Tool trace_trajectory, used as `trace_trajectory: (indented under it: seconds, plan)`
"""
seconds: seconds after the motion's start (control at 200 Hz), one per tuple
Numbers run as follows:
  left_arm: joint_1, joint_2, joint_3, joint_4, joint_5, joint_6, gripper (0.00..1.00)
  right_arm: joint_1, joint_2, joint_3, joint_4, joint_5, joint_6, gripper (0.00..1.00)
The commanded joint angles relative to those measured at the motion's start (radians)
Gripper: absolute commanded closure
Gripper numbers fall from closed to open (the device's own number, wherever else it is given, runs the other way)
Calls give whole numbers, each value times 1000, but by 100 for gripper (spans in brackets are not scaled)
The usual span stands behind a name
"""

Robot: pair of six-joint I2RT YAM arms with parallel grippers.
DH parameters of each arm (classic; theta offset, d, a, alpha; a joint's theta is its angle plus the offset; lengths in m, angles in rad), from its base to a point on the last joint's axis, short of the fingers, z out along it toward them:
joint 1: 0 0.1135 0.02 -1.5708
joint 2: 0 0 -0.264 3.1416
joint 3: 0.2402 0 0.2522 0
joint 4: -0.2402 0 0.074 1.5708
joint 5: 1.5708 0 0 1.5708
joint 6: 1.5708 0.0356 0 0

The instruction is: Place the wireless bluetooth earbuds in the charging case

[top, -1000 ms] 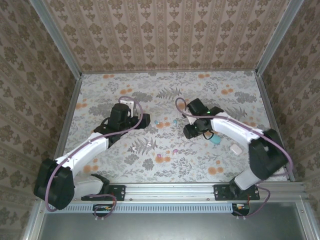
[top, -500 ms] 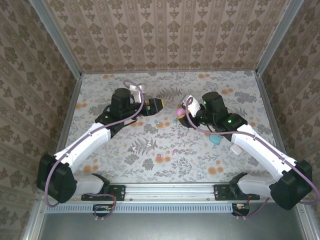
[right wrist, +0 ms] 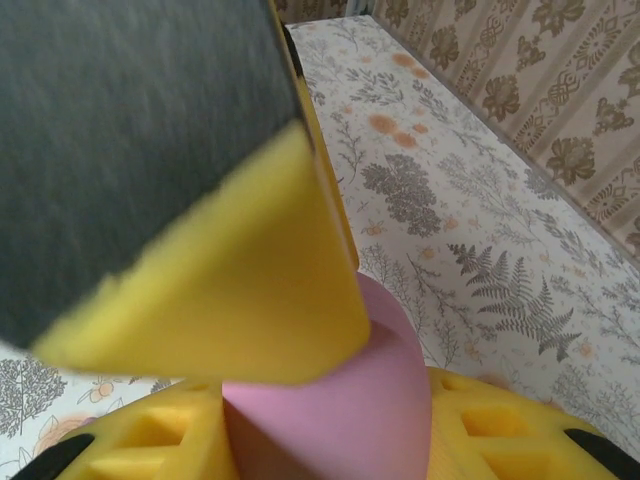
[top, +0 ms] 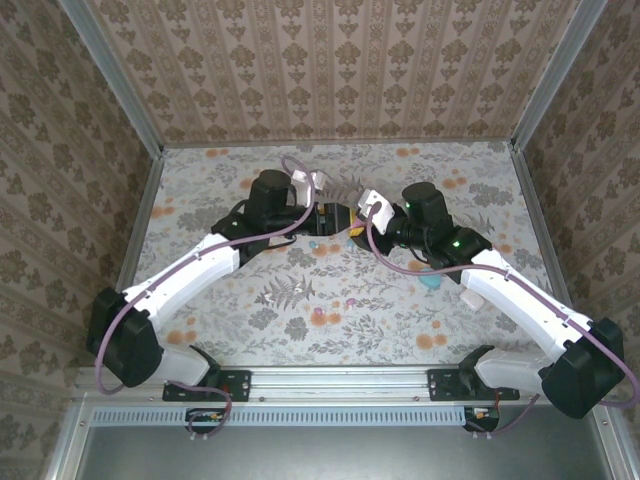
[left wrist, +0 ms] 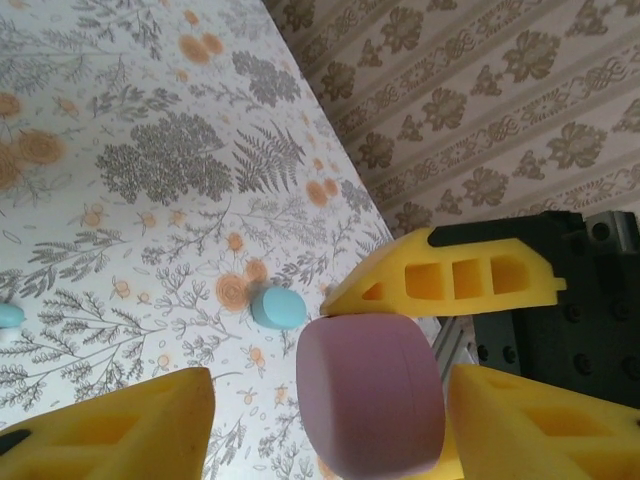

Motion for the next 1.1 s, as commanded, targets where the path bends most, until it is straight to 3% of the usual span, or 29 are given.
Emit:
trace_trajectory:
  seconds: [0.0, 0.2, 0.295, 0.455, 0.675, 0.83, 1.095]
  plan:
    - [-14, 11, 46, -42, 17, 40, 40, 8, -13, -3, 44, -19, -13, 63]
    - [-21, 39, 62, -32, 15, 27, 52, 9, -8, -3, 56, -39, -19, 63]
    - [-23, 52, 74, -28, 22, 21, 67, 9, -2, -3, 57, -39, -21, 63]
    - [-15, 50, 82, -30, 3, -21, 84, 9, -12, -19, 90, -21, -16, 63]
    - [29, 14, 67, 65, 19, -189, 89, 4, -71, -104, 177, -18, 25, 44]
    - [83, 0, 18, 204, 76, -381, 92, -38, -129, -162, 243, -120, 57, 42]
    - [95, -8, 4, 260, 122, -474, 95, -87, -112, -140, 362, -148, 91, 39]
